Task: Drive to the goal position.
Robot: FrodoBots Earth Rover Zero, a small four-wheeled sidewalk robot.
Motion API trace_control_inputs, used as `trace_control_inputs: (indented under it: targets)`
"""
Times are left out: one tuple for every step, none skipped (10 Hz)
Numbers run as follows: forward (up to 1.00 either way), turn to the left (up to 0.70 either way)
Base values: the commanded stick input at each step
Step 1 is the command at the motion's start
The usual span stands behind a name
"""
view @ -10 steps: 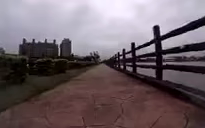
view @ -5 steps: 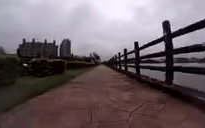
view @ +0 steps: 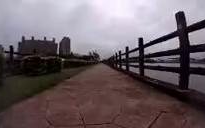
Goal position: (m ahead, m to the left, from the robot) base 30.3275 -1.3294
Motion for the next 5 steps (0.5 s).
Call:
trace_control_inputs:
  targets:
    - [1.0, 0.0]
    - [1.0, 0.0]
    - [1.0, 0.0]
    - [1.0, 0.0]
    - [1.0, 0.0]
